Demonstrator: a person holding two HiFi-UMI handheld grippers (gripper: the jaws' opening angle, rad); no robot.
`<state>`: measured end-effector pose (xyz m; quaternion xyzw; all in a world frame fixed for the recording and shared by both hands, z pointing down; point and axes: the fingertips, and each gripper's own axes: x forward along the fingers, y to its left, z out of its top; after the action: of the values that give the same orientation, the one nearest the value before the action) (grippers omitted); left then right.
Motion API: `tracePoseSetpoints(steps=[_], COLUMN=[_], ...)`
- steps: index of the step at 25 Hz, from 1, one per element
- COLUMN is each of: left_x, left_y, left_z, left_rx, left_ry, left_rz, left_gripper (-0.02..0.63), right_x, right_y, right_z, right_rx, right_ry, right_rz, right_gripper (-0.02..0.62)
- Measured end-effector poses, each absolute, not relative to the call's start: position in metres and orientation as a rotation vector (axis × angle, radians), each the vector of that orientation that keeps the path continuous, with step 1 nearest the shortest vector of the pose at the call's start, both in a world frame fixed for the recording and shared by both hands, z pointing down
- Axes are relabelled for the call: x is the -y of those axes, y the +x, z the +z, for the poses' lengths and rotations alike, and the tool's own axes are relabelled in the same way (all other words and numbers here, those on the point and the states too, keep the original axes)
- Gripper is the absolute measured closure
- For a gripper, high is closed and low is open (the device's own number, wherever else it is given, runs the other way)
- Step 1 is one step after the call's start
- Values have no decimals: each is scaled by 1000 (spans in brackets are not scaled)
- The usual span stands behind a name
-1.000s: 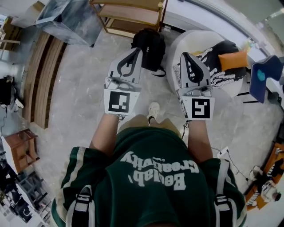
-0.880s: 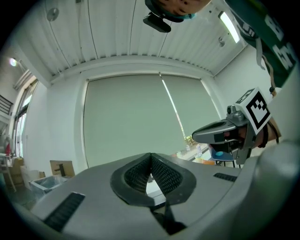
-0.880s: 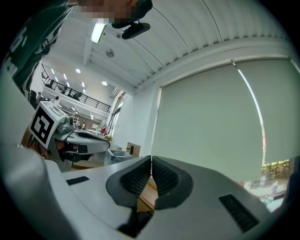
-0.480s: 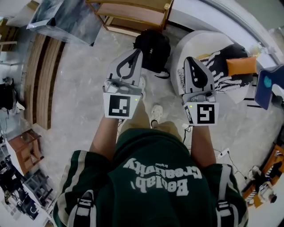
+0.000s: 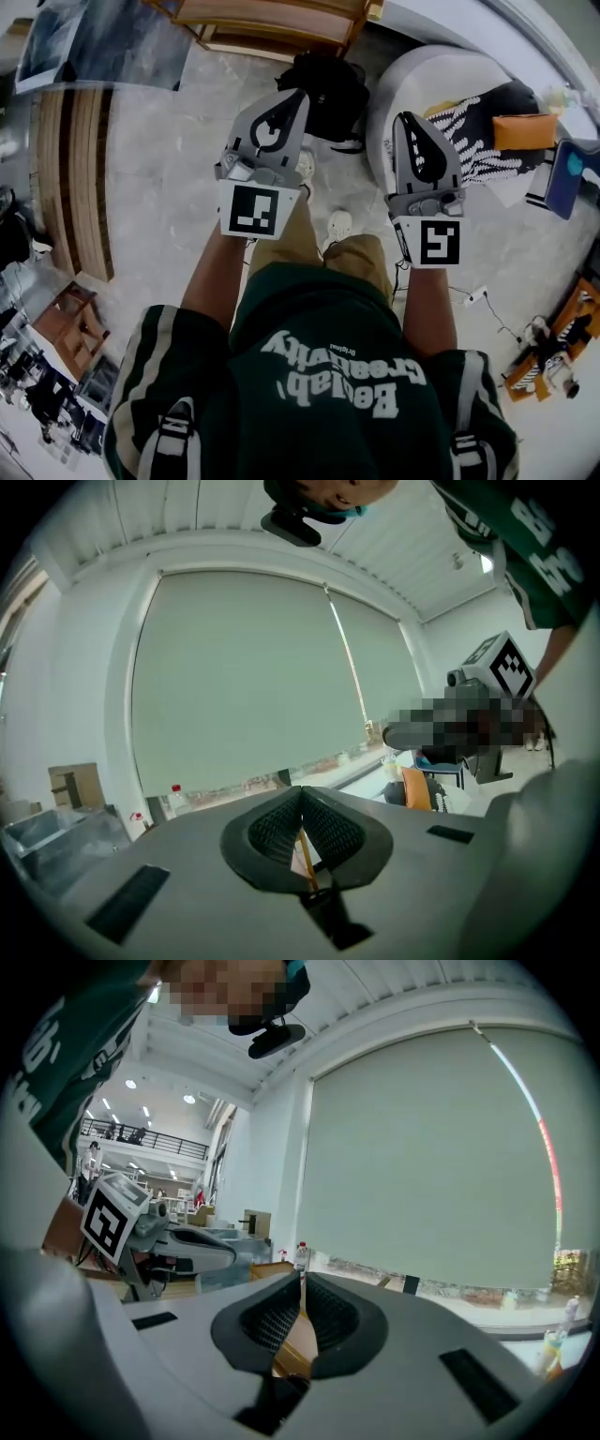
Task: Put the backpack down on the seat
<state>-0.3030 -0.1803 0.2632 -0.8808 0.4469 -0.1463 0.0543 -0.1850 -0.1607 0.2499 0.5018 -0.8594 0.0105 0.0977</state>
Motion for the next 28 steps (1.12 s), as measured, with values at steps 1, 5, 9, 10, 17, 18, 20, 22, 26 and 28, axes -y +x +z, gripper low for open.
tracePoseSetpoints(steps=[1,5,9,10,17,18,20,22,26,28], left_x=[194,232,255,258,272,273,270,267,267,269], left_y=[-307,-323,-333,-334,-334,-330,-319,-307,-296,-299], left_z=[275,329,379,392,499,515,550,583,652,690], left_rx=[-1349,-1346,-1342,-1342,-1390,-1367,-1302,-1280,-1226,-1221], left_ry=[-2687,-2728,-2736,-2741,-2844,-2863,-2900,-2979,-3107,-3125], left_rz=[-460,-512,-546,-549,-579,-595,-653,-669,-747,-822], left_gripper=[588,588,588,588,588,584,529,464,357,330], right_x=[172,210,234,237,255,257,257,258,261,261], right_y=[-191,-204,-208,-208,-208,-206,-199,-189,-174,-169], right_z=[261,304,347,361,471,488,523,556,618,655], right_rx=[2535,2514,2503,2498,2505,2507,2501,2490,2503,2497], right_ry=[1476,1462,1474,1466,1373,1361,1335,1317,1284,1242], right_rz=[41,87,143,163,279,298,351,399,539,608], right_gripper=[558,558,558,558,558,554,527,433,394,359])
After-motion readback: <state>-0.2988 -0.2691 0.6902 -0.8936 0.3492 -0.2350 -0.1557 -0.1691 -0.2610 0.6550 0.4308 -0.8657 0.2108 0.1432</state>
